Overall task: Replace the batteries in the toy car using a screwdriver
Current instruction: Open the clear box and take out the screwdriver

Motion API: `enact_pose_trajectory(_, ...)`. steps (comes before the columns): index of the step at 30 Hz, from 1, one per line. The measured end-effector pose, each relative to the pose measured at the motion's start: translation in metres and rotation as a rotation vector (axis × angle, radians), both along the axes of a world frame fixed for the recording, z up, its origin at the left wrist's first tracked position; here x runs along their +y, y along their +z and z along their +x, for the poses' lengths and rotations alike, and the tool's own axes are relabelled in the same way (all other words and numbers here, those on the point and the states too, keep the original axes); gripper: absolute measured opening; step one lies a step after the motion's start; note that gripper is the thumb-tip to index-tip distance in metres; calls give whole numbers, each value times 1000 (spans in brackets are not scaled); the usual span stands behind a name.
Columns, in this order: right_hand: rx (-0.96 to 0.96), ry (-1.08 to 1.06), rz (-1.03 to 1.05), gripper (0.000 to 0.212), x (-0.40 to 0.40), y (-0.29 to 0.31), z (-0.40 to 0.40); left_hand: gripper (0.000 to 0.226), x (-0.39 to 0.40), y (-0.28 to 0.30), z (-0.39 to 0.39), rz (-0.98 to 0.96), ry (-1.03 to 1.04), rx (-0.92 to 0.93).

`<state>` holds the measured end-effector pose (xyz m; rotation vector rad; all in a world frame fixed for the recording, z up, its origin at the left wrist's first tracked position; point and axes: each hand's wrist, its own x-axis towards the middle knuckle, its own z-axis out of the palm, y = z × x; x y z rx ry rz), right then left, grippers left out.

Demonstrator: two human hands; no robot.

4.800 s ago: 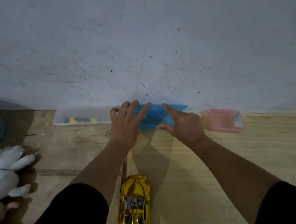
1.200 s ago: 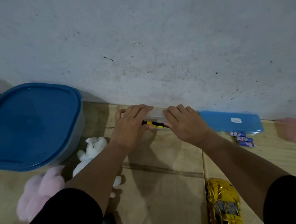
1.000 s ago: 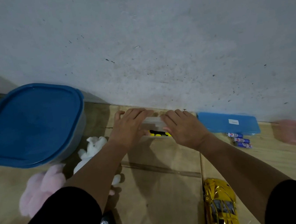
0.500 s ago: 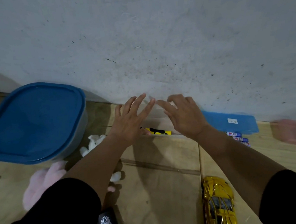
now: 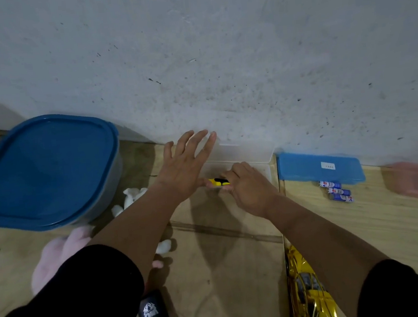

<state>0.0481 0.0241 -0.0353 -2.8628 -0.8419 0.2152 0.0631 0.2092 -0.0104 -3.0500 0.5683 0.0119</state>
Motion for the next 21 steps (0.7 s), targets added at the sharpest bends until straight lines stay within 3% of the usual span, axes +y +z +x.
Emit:
enact_pose_trajectory(4, 34, -19, -1, 39, 3, 3, 0, 115, 2, -5, -1, -15, -14, -52)
enact_pose_trajectory(12, -5, -44, -138, 45, -1, 9, 0, 110, -1, 2, 3, 55, -43, 64)
enact_pose_trajectory(15, 10, -73, -129, 45, 0, 9, -3, 109, 1, -1, 2, 107, -60, -1)
enact_pose_trajectory(21, -101, -92, -102, 37, -2, 20, -9, 103, 2, 4, -4, 11, -66, 64)
